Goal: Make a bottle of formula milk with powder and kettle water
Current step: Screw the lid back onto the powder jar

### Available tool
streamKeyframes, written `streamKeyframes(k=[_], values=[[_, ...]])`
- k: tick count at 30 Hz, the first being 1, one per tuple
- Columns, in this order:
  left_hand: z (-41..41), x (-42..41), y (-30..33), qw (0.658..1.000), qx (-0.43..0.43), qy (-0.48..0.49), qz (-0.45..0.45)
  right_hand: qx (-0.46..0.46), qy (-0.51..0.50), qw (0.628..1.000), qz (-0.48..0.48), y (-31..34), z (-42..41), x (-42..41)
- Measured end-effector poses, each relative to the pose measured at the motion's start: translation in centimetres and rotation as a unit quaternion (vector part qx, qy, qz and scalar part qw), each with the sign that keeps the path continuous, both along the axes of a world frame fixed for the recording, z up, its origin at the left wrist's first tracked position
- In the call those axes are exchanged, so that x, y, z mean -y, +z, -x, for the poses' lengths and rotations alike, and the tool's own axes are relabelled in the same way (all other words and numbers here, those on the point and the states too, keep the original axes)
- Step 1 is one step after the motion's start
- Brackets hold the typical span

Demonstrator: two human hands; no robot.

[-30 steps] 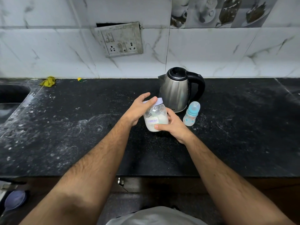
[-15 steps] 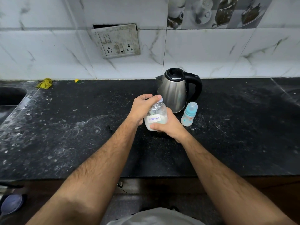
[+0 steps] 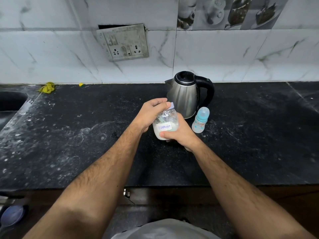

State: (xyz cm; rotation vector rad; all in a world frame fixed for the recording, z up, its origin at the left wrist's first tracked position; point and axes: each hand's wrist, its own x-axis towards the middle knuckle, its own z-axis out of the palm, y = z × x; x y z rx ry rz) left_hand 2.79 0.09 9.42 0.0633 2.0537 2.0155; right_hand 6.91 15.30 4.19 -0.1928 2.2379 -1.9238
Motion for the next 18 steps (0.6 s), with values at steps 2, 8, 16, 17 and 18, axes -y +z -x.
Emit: streamKeyframes(k=[2,8,16,17,18], values=[[-0.2,0.2,-0.1,1.0,-0.006,-0.005,0.002,0.007,0.006,1.0,0.007,0.1,-0.3,0.1],[-0.4,0.4,-0.2,1.0,-0.006,-0.006,-0.005,0.006,0.027,0.999,0.021,-0.2,-0.4,0.1],[-1.3,0.9,-2.1,0.999,0.027,0.042,-0.003,0.015,-0.009,1.0,0.019,-3.4,-0.2,0.8],[-1.6,1.2,-2.8,0.998,0.048,0.046,0.003,0.019,-0.015,1.0,0.016,-3.6,-0.3,0.8],[-2.0,1.6,-3.6,0.997,0.066,0.046,0.014,0.024,-0.02,0.999,0.012,-3.8,-0.3,0.6]])
